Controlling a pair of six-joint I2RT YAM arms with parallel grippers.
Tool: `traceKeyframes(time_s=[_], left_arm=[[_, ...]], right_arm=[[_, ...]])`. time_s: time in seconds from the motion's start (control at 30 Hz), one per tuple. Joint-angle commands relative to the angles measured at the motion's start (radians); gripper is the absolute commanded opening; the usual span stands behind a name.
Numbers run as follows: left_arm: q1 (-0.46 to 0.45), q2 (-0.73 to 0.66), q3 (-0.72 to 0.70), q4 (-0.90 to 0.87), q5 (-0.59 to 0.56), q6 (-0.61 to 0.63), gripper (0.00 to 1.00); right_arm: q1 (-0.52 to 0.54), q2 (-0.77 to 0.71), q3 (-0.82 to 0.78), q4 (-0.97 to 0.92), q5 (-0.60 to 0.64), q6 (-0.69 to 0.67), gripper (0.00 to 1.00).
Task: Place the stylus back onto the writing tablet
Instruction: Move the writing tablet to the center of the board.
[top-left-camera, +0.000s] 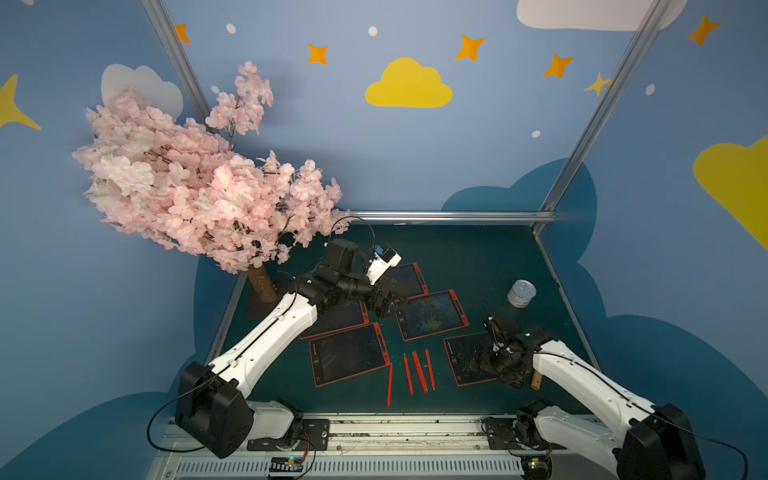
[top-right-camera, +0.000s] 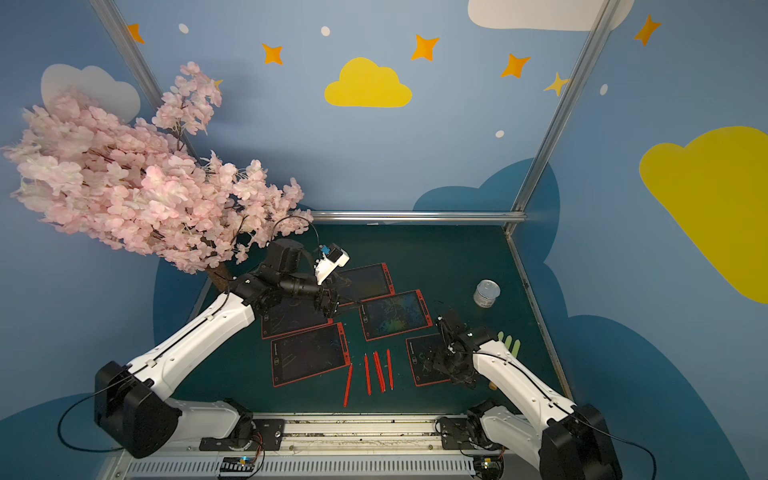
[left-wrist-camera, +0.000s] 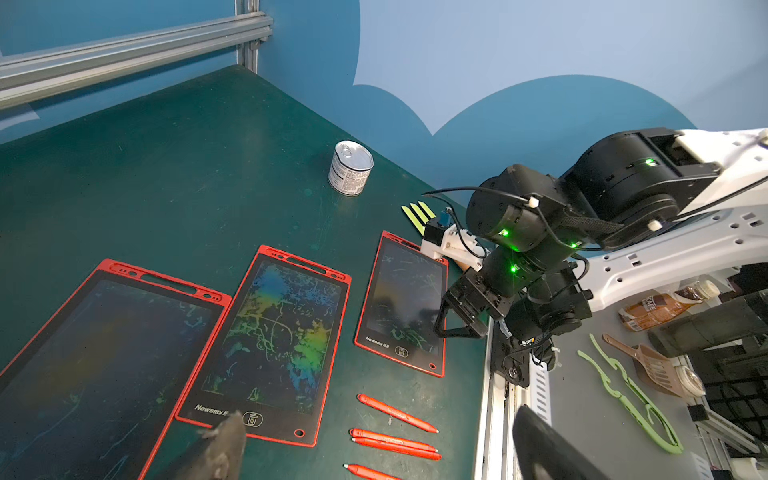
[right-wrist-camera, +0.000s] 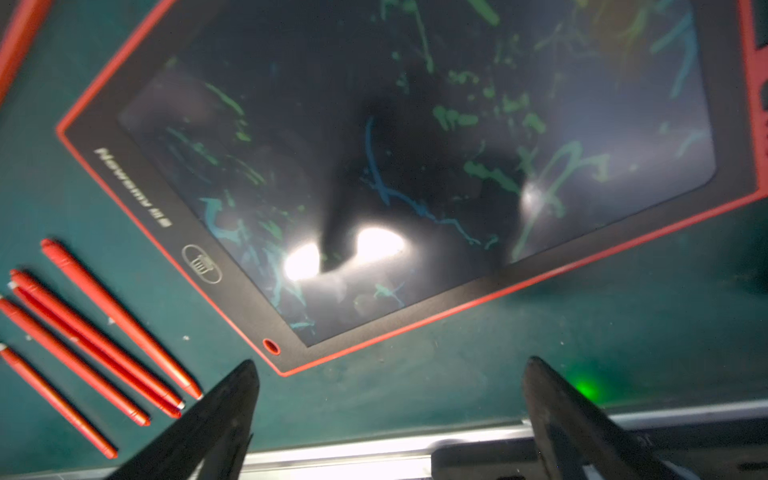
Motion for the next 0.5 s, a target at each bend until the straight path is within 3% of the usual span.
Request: traceKeyframes(time_s=[0.0, 0.23, 0.47], left_arm=[[-0.002, -0.002, -0.004, 0.012, 0.012, -0.007, 0.99], [-0.002, -0.004, -0.006, 0.012, 0.005, -0.007, 0.99], [-0.002, -0.003, -0.009, 0.016, 0.001, -0.007, 0.99]], right_arm=[[-0.014, 0.040, -0.017, 0.033, -0.052, 0.034, 0.98], [-0.020, 0.137, -0.024, 0.135, -0.133, 0.023, 0.98], [-0.018, 0.282, 0.015, 0.234, -0.200, -0.078, 0.97]])
